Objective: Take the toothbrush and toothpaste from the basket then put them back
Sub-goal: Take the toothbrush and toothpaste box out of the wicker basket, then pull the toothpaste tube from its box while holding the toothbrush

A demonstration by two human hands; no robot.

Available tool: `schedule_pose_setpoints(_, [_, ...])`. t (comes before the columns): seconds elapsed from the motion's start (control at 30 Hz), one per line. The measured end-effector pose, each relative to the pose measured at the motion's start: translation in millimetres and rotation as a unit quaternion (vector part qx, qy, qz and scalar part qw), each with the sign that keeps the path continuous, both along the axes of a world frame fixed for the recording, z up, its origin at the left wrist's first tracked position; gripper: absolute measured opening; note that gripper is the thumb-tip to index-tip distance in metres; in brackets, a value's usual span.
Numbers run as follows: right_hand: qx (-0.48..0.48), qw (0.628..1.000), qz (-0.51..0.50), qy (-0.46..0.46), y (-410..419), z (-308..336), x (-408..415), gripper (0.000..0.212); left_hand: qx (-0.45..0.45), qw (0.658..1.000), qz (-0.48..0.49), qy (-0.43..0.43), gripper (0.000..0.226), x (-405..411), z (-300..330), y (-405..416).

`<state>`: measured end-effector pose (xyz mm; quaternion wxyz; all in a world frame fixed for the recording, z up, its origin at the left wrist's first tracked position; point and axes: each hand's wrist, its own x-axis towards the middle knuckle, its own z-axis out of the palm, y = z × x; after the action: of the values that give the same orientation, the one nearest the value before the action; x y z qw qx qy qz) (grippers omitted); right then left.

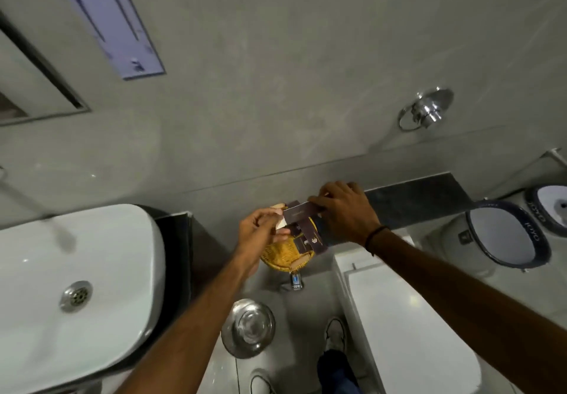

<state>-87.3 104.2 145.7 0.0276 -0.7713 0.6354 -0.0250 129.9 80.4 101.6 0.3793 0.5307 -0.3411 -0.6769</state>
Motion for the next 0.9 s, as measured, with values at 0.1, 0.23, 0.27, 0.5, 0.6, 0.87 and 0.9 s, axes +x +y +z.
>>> schedule_pose_setpoints(0.1, [-0.023, 0.997, 0.049, 0.054, 5, 40, 32, 0.038, 0.059, 0.991, 0.053, 0.108, 0.007, 15, 11, 11])
schedule_pose_setpoints(0.23, [-0.054, 0.965, 0.170, 0.192, 10, 93, 81, 0.034, 0.185, 0.942, 0.097, 0.262, 0.026, 32, 20, 20])
schedule_pose_setpoints(0.27, [-0.054, 0.955, 0.190, 0.223, 11, 104, 93, 0.033, 0.198, 0.935, 0.103, 0.274, 0.031, 34, 22, 23])
schedule_pose_setpoints(0.5, [-0.081, 0.929, 0.221, 0.284, 18, 143, 132, 0.037, 0.219, 0.924, 0.139, 0.280, 0.035, 43, 30, 34])
schedule_pose_setpoints(0.6, [-0.126, 0.927, 0.237, 0.260, 22, 143, 138, 0.034, 0.218, 0.917, 0.155, 0.296, 0.033, 47, 34, 33])
schedule_pose_setpoints(0.87, [-0.240, 0.913, 0.240, 0.227, 25, 142, 129, 0.036, 0.224, 0.889, 0.194, 0.350, 0.032, 48, 44, 27])
schedule_pose_setpoints(0.9, [-0.245, 0.910, 0.246, 0.227, 24, 141, 127, 0.037, 0.224, 0.892, 0.187, 0.345, 0.033, 47, 43, 26])
